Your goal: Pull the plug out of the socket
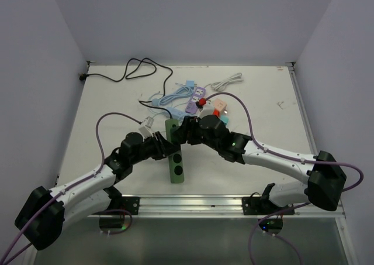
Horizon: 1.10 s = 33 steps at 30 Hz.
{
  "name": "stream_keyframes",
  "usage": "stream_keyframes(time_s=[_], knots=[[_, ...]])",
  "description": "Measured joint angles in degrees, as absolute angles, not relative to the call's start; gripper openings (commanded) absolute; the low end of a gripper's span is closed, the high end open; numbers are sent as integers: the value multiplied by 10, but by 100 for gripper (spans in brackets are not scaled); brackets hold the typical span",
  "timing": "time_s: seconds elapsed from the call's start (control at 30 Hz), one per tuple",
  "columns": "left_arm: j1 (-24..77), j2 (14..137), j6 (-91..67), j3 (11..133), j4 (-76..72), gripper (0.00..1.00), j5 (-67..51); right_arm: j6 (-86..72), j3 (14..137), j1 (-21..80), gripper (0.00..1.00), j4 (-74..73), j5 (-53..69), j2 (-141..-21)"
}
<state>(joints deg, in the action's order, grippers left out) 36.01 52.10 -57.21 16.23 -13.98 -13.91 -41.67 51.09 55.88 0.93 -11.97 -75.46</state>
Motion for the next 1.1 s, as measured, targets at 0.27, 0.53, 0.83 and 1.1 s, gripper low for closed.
stream_keyframes(time_s=[0.27,0.53,0.83,1.1], knots=[[360,553,-521,224,-70,0,-115,-412,522,550,23,1,-126,-755],[363,571,-477,261,-31,0,-95,-403,539,558,23,-17,-156,-758],[373,562,-470,255,-37,0,-83,-408,531,550,24,-15,-143,-751],[373,547,-479,232,-67,0,-107,-454,464,498,24,35,-37,-708]])
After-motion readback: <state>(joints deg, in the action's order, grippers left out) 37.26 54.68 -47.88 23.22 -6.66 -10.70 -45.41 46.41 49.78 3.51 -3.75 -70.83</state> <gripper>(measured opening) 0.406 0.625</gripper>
